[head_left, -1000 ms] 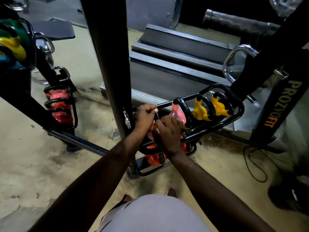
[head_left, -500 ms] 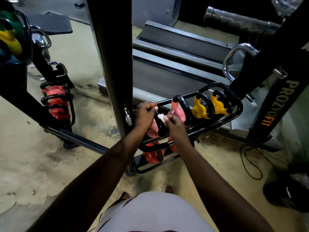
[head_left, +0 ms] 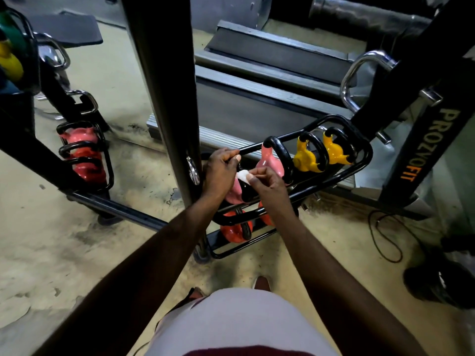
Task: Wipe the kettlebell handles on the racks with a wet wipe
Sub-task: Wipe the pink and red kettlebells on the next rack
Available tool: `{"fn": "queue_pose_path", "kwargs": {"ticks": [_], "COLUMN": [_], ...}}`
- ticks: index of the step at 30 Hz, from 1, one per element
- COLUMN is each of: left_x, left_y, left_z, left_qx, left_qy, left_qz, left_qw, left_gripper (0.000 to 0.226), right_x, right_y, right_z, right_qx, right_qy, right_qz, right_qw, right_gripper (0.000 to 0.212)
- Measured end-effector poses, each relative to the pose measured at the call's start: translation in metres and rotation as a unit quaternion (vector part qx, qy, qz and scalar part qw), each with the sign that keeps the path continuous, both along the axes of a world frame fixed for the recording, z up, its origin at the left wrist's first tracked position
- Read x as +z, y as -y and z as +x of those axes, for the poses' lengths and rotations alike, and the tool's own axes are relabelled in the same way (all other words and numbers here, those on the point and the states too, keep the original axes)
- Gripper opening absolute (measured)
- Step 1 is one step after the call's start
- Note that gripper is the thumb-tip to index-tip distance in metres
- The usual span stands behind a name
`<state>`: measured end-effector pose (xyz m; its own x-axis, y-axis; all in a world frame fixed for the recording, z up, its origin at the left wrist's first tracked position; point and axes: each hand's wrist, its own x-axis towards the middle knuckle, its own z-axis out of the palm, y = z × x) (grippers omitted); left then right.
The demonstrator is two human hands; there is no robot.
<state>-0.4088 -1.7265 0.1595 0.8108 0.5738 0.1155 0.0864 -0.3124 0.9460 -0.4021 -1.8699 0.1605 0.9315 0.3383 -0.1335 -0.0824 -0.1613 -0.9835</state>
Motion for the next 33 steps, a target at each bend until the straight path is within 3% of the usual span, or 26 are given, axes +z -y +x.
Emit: {"fn": "queue_pose_path", "kwargs": {"ticks": [3,9,15,18,23,27,30,33], "left_x": [-0.006,-0.001,-0.004,-0.006,-0.001,-0.005,-0.003,-0.004], "left_y": [0.003,0.006,0.007,0.011,0.007,0.004,0.006,0.007], "left_z": [0.000,0.002,-0.001,-0.003,0.005,-0.003,0.004,0.002], "left_qx": [-0.009,-0.020,-0.018,-0.027,-0.027,-0.014,-0.022,-0.044], "left_qy": [-0.008,-0.006,-0.011,-0.014,-0.005,-0.020,-0.013,-0.041], "left_qz": [0.007,0.018,0.015,0.034,0.023,0.009,-0.023,-0.029], "left_qw": [1.000,1.000,1.000,0.999,0.999,1.000,0.999,0.998], "left_gripper": [0.027,0.028,0.028,0.027,0.027,0.027,0.028,0.037], "right_x": [-0.009,-0.037,-0.027,-0.043,-0.030,-0.044,-0.036,-0.025], "right_y": [0.007,0.020,-0.007,0.009,0.003,0.015,0.028,0.025], "right_z": [-0.012,-0.030,-0.029,-0.045,-0.028,-0.045,-0.037,-0.021], "right_qx": [-0.009,-0.061,-0.045,-0.066,-0.086,-0.104,-0.098,-0.032], "right_qy": [0.086,0.278,0.430,0.408,0.385,0.297,0.187,0.077], "right_qz": [-0.057,-0.170,-0.298,-0.320,-0.276,-0.253,-0.154,-0.042], "right_qw": [0.995,0.943,0.851,0.852,0.877,0.915,0.965,0.996], "right_gripper": [0.012,0.020,0.010,0.014,0.020,0.017,0.013,0.016]}}
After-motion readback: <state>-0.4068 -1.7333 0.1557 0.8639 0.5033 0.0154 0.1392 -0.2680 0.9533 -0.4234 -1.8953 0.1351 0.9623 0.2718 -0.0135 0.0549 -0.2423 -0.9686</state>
